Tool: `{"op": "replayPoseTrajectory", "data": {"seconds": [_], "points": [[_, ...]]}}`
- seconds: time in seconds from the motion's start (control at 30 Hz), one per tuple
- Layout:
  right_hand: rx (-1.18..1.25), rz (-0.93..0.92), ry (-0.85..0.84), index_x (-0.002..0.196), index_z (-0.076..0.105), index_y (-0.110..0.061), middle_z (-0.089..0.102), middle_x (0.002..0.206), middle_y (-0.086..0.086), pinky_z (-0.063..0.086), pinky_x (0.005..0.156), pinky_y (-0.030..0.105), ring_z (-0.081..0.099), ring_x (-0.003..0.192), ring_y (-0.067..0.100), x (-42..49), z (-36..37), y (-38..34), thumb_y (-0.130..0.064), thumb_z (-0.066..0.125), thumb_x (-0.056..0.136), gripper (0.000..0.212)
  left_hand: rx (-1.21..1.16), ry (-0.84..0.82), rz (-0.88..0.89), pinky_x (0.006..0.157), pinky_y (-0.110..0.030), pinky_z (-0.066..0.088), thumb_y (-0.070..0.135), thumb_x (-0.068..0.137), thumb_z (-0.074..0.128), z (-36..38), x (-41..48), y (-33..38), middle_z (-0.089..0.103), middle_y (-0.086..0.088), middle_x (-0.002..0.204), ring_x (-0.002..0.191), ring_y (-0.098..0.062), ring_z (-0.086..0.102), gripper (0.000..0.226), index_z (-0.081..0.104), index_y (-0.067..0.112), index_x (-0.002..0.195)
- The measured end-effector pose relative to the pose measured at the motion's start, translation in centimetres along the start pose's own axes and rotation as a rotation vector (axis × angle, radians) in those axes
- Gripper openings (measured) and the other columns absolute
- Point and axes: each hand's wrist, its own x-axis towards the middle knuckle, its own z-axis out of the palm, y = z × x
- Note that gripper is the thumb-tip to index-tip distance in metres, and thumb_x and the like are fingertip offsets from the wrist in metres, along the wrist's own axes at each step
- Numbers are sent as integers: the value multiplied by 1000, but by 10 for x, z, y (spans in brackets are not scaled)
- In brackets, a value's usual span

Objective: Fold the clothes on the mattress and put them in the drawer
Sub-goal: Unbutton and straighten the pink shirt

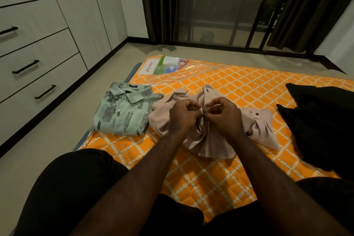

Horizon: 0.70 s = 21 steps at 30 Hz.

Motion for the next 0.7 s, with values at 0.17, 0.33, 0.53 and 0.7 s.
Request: {"op": "replayPoseTrajectory", "data": {"seconds": [0.17,0.33,0.53,0.7], "points": [[-83,-137,-23,90,71,-16,71,83,-8,49,69,5,66,78,-5,0,-2,0,-6,84,78,21,-1,-48,-1,53,-26,56,6,82,81,-3,3,-1,71,-1,71,58,-12,69,12,72,14,85],[-148,-185,-17,82,69,-21,65,75,-14,45,65,2,63,73,-6,-1,-4,-2,-8,87,77,23,13,-95,43,56,-23,54,7,84,79,-4,6,-1,74,-2,75,63,-10,69,9,74,13,88],[-158,-175,31,75,63,-16,65,71,-8,42,60,6,61,66,-4,0,-2,0,-9,86,75,24,63,-119,87,66,-24,56,8,84,77,-4,7,0,77,0,84,73,-7,70,11,75,13,94],[-182,-194,20,74,59,-13,63,69,-4,41,57,14,60,65,6,0,-2,2,-5,82,71,24,219,-177,348,79,-34,58,2,84,70,-8,9,4,71,-3,111,97,-16,68,42,65,18,123]]}}
